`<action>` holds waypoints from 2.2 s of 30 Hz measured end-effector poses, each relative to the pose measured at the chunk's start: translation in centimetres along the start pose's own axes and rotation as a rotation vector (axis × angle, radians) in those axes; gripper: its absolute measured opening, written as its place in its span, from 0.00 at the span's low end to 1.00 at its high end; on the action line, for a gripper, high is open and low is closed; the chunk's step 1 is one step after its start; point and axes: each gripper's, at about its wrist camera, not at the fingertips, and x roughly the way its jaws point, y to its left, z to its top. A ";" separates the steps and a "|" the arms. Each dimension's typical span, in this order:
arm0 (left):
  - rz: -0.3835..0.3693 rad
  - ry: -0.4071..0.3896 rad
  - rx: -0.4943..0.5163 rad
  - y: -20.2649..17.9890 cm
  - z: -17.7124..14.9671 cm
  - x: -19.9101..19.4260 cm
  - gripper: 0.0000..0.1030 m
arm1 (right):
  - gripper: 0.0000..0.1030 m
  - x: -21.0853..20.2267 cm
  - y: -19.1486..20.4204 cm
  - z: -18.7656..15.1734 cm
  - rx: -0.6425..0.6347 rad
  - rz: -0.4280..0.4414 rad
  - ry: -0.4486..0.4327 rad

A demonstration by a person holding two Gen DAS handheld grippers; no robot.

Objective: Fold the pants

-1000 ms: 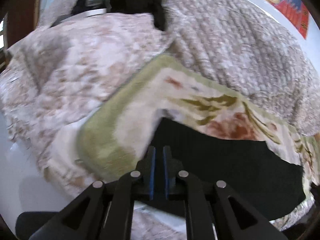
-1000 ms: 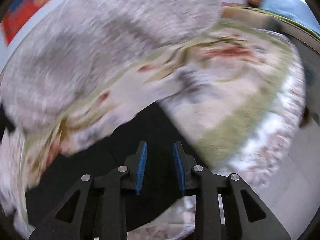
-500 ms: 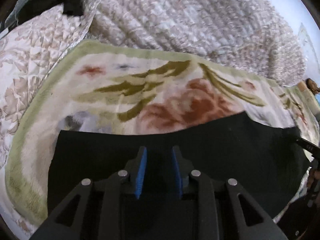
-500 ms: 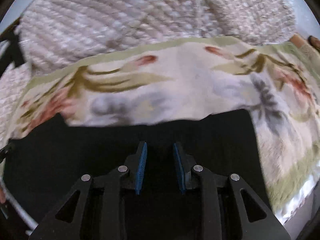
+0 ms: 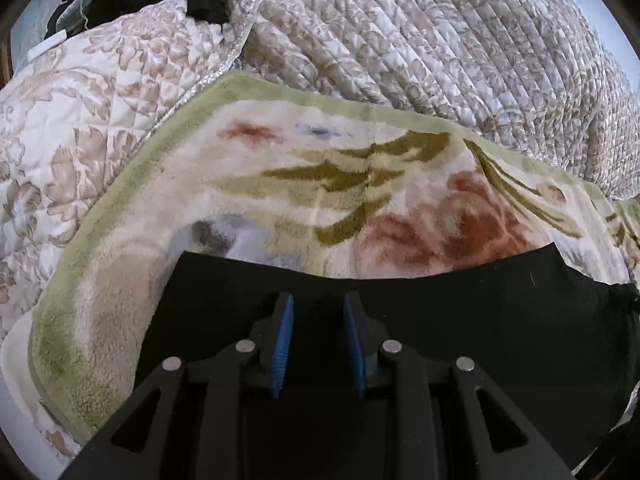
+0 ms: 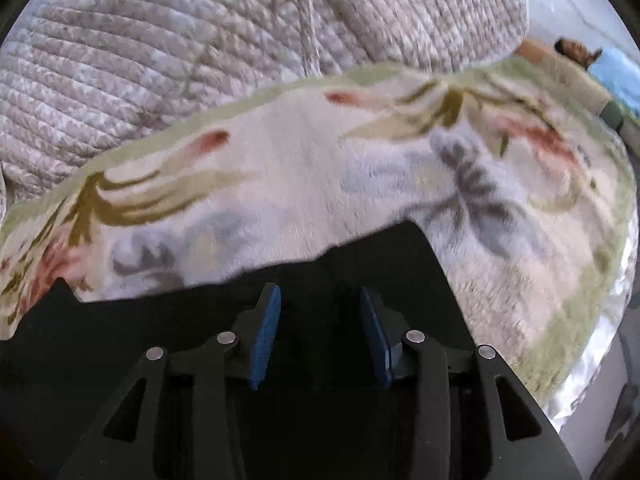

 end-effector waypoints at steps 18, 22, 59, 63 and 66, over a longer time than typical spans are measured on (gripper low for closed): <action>-0.076 0.031 0.134 -4.6 -1.0 -0.1 0.44 | 0.41 -0.3 13.2 -5.3 -0.428 0.327 0.071; -0.062 0.028 0.142 -4.8 -1.2 -0.3 0.44 | 0.41 -1.2 13.2 -5.3 -0.424 0.325 0.022; -0.039 -0.025 0.161 -3.6 -3.0 -3.5 0.45 | 0.41 -4.7 15.2 -8.3 -0.492 0.451 -0.012; -0.036 -0.015 0.158 -3.4 -3.8 -3.6 0.45 | 0.41 -5.1 15.2 -9.5 -0.493 0.463 -0.001; -0.031 -0.003 0.153 -3.2 -4.5 -3.6 0.45 | 0.41 -5.0 15.2 -10.5 -0.499 0.457 0.018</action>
